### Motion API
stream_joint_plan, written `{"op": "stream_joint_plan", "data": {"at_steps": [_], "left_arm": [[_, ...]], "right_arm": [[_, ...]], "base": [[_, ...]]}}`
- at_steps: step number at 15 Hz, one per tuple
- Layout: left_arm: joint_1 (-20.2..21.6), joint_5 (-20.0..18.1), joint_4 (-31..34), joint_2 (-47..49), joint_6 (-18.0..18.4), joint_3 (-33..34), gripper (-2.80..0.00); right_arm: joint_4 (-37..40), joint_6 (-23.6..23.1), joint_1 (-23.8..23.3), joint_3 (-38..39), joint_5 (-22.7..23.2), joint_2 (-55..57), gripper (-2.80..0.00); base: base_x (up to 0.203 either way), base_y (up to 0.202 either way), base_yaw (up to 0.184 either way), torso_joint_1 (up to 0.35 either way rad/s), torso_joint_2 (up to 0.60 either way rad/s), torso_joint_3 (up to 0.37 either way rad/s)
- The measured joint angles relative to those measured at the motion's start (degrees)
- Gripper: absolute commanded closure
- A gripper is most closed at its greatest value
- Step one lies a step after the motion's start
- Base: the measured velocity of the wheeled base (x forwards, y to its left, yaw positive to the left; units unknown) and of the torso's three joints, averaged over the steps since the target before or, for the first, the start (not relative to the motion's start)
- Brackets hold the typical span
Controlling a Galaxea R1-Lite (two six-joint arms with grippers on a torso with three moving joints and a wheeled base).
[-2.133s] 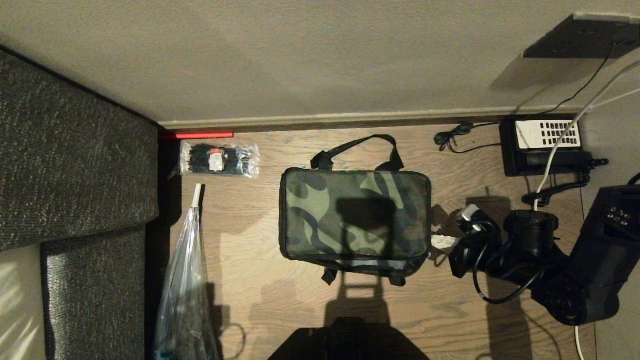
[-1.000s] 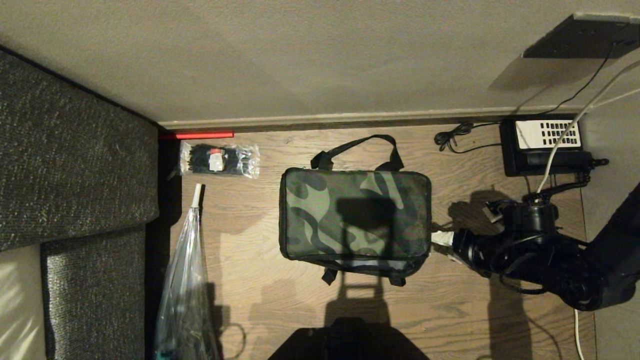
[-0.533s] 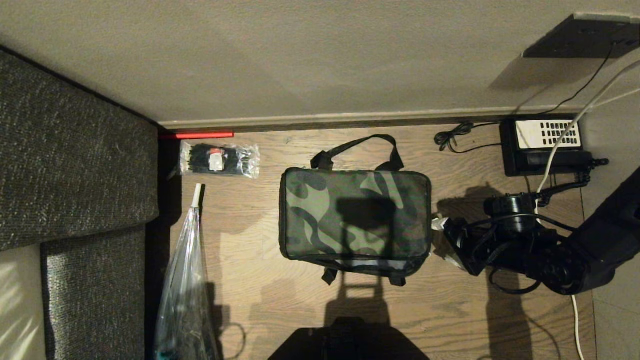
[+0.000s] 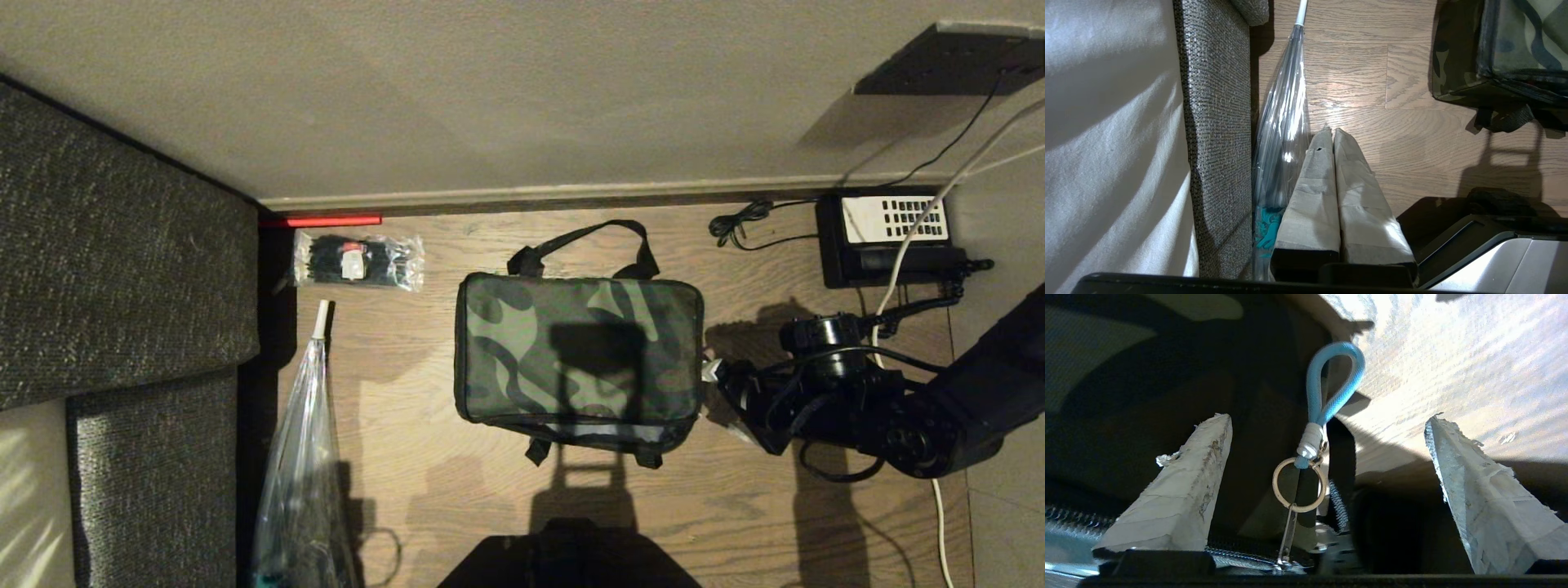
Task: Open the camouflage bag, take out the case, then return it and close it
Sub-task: Open the top of the storage box
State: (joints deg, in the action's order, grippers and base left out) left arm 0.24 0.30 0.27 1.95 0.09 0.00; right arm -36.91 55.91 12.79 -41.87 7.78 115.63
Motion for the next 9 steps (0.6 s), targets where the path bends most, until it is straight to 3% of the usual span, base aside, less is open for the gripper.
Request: {"op": "stream_joint_plan", "data": {"at_steps": [5, 7, 9], "left_arm": [[0.0, 0.02, -0.01, 0.05, 0.02, 0.0, 0.0], [0.0, 0.02, 0.02, 0.05, 0.01, 0.0, 0.0], [-0.02, 0.0, 0.0, 0.05, 0.01, 0.0, 0.0]], "right_arm": [[5.48, -15.99, -0.32, 2.95, 0.99, -0.37, -2.8], [4.44, -14.82, -1.31, 2.91, 1.15, -0.59, -2.8], [3.12, -7.68, -2.85, 1.94, 1.11, -1.0, -2.8]], "base": [[0.0, 0.0, 0.0, 0.0, 0.0, 0.0], [0.0, 0.0, 0.0, 0.0, 0.0, 0.0], [0.0, 0.0, 0.0, 0.0, 0.0, 0.0]]}}
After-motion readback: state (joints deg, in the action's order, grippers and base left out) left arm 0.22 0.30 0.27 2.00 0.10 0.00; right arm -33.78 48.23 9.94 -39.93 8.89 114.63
